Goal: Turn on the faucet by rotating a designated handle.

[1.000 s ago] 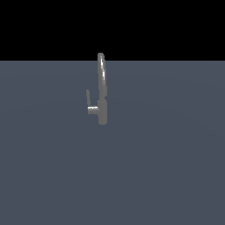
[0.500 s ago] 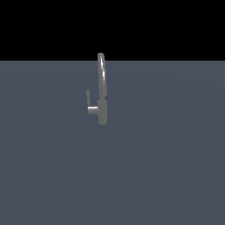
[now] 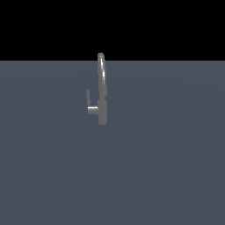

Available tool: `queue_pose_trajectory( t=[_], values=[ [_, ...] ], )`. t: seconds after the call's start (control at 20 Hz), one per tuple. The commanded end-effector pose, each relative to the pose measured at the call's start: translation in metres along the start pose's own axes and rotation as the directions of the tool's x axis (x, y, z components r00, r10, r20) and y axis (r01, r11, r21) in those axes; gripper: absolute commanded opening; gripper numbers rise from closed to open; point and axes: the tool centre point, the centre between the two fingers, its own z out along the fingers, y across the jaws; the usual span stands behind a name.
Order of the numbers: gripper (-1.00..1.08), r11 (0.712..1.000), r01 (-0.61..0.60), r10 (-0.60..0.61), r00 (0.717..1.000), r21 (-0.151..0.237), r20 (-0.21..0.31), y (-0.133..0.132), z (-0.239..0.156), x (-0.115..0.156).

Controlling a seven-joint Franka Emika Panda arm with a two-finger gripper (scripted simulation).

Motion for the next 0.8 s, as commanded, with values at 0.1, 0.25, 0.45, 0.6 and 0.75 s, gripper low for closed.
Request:
queue_pose_trajectory(
  t=[0.1, 0.25, 0.45, 0.6, 0.75],
  values=[
    [-1.0, 0.997, -0.062, 0.061, 0.998, -0.049, -0.022, -0.026, 0.053, -0.022],
    [-1.0, 0.991, -0.102, 0.1, 0.995, -0.086, -0.032, -0.039, 0.095, -0.037],
    [-1.0, 0.978, -0.157, 0.153, 0.987, -0.138, -0.04, -0.05, 0.157, -0.058],
    [-1.0, 0.964, -0.199, 0.194, 0.98, -0.179, -0.043, -0.053, 0.204, -0.074],
    [-1.0, 0.948, -0.234, 0.23, 0.972, -0.216, -0.044, -0.051, 0.246, -0.087]
  ],
)
